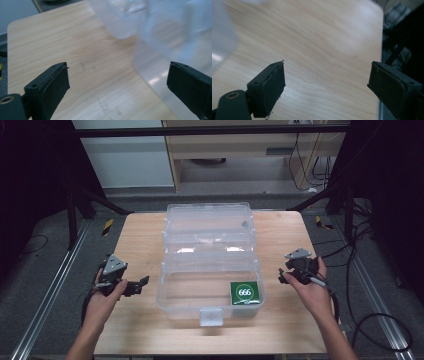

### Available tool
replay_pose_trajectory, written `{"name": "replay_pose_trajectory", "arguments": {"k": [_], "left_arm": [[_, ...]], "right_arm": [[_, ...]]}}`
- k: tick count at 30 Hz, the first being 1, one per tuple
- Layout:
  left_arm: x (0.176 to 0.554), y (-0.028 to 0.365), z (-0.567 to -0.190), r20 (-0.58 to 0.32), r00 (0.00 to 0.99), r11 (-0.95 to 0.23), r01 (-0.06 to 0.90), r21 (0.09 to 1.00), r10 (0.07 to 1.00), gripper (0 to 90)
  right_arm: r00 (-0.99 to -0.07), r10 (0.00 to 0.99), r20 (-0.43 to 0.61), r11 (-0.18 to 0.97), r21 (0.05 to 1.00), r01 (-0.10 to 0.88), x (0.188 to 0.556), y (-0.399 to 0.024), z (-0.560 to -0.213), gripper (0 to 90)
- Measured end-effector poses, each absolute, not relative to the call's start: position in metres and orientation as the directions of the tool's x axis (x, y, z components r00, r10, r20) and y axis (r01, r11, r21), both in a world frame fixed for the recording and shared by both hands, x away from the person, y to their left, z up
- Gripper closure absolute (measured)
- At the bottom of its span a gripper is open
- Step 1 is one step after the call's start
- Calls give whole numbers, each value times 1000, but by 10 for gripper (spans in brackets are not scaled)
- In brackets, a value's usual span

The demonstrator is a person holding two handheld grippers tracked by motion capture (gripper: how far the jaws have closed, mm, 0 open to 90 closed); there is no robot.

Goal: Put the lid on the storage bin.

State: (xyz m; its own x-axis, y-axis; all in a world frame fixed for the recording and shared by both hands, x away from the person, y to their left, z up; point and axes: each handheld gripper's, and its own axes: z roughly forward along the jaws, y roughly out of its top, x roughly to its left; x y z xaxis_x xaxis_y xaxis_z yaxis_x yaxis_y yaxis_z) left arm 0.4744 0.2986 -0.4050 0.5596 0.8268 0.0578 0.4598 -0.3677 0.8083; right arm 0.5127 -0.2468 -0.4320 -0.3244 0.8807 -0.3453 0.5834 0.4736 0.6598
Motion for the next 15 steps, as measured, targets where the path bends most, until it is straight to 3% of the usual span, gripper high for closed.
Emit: {"name": "replay_pose_trajectory", "arguments": {"k": [1,3,4,6,10,12,14,15], "left_arm": [[466,291,-390,75,609,-425,455,783,790,36],[461,285,-382,106,633,-470,441,764,767,35],[454,278,-373,141,660,-510,408,757,738,37],[443,260,-360,140,729,-558,370,743,670,58],[434,240,-354,160,788,-616,319,720,594,106],[430,226,-351,127,837,-637,298,711,533,115],[428,217,-350,125,860,-658,277,701,495,204],[426,213,-351,132,869,-674,265,690,476,206]], "right_arm": [[-381,847,-371,529,662,531,503,-243,-401,224],[-401,828,-391,557,653,514,501,-240,-389,228],[-472,759,-448,645,620,447,495,-227,-359,321],[-532,708,-464,696,585,417,494,-215,-341,354],[-644,591,-486,782,542,308,504,-190,-311,508],[-683,553,-476,796,545,265,511,-178,-298,578],[-716,484,-502,838,502,214,518,-164,-290,619],[-728,462,-507,849,489,198,522,-156,-288,642]]}}
